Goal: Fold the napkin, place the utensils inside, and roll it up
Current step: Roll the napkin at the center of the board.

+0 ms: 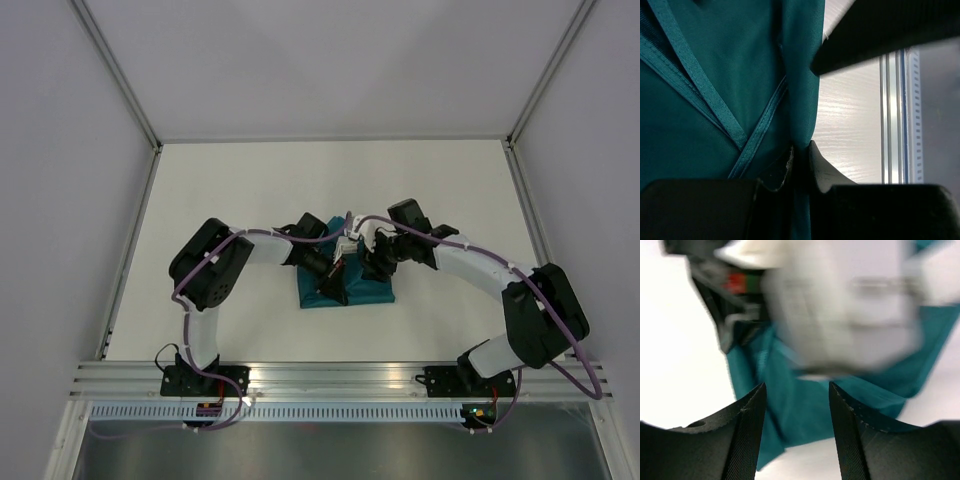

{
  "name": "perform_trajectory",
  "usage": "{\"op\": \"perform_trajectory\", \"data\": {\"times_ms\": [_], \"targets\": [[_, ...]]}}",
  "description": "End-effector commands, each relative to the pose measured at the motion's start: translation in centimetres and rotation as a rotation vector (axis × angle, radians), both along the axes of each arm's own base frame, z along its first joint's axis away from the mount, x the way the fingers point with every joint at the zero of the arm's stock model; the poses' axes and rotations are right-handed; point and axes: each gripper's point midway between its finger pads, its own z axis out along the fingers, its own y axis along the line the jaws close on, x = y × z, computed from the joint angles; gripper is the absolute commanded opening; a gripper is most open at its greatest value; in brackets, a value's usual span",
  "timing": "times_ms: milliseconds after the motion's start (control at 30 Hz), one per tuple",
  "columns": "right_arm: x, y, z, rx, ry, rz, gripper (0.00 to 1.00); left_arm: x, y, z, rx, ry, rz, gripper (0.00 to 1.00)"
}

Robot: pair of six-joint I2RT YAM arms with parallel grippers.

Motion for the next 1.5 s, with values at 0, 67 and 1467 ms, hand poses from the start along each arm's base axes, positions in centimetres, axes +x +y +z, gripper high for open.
{"op": "perform_trajectory", "data": {"times_ms": [0,67,1467], "targets": [[-0.4,1.4,0.4,-0.032,-0.175,0.077,0.59,-0.4,-0.1,0.3,-0.004,0.1,-0.012,0.02],[-0.9,1.6,0.3,-0.047,-0.184,0.1,0.59,-0.4,-0.1,0.1,0.0,0.12,-0.014,0.02],[-6.8,4.7,-6.3,-0.236,-0.124,0.337,0.32,0.5,-0.1,-0.2,0.015,0.2,0.0,0.03]]}}
